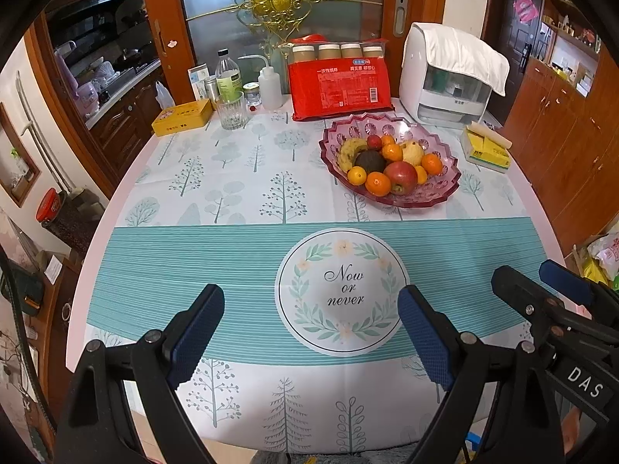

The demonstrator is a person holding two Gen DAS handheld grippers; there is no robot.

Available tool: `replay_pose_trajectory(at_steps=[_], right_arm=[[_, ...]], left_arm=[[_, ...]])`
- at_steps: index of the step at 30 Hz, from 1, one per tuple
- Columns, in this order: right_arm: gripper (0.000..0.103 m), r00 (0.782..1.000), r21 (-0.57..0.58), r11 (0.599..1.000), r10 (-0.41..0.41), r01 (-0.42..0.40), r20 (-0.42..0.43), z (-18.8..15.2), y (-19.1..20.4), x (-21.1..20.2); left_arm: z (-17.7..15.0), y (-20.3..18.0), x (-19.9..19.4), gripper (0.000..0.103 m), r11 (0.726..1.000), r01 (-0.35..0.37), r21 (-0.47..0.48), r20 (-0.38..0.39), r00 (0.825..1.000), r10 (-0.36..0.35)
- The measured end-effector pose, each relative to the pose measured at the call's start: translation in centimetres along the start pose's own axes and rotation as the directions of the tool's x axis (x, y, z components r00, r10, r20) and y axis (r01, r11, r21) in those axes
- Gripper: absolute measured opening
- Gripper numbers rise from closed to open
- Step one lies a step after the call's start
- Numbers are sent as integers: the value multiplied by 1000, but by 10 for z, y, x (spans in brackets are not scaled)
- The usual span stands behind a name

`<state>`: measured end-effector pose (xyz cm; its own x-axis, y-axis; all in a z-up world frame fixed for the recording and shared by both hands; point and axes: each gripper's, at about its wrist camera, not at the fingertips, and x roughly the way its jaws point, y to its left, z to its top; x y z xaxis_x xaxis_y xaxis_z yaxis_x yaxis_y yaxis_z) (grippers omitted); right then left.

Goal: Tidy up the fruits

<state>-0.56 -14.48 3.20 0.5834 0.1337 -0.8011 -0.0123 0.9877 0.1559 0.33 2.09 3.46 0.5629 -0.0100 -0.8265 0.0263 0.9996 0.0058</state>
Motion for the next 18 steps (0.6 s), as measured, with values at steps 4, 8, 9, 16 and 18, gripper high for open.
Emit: replay_pose_trajectory(at_steps=[4,8,9,16,18], right_arm=[[73,1000,6,1000,1,-1,-6,2,-1,3],[73,1000,10,1000,3,-3,-13,2,-2,6],[73,1000,12,1000,4,-3,-15,2,-3,6],[73,1000,20,1000,9,-8,-28,3,-5,11],[73,999,23,1000,10,-9,-32,3,-6,13]], left_arm=[[3,1,2,90,1000,2,1,-9,1000,-2],[6,1,4,90,1000,1,4,-20,1000,-1],[6,1,5,90,1000,0,5,-23,1000,0],[11,0,11,90,1000,-3,8,-40,999,3],[12,-1,11,90,1000,-3,9,-44,999,3]])
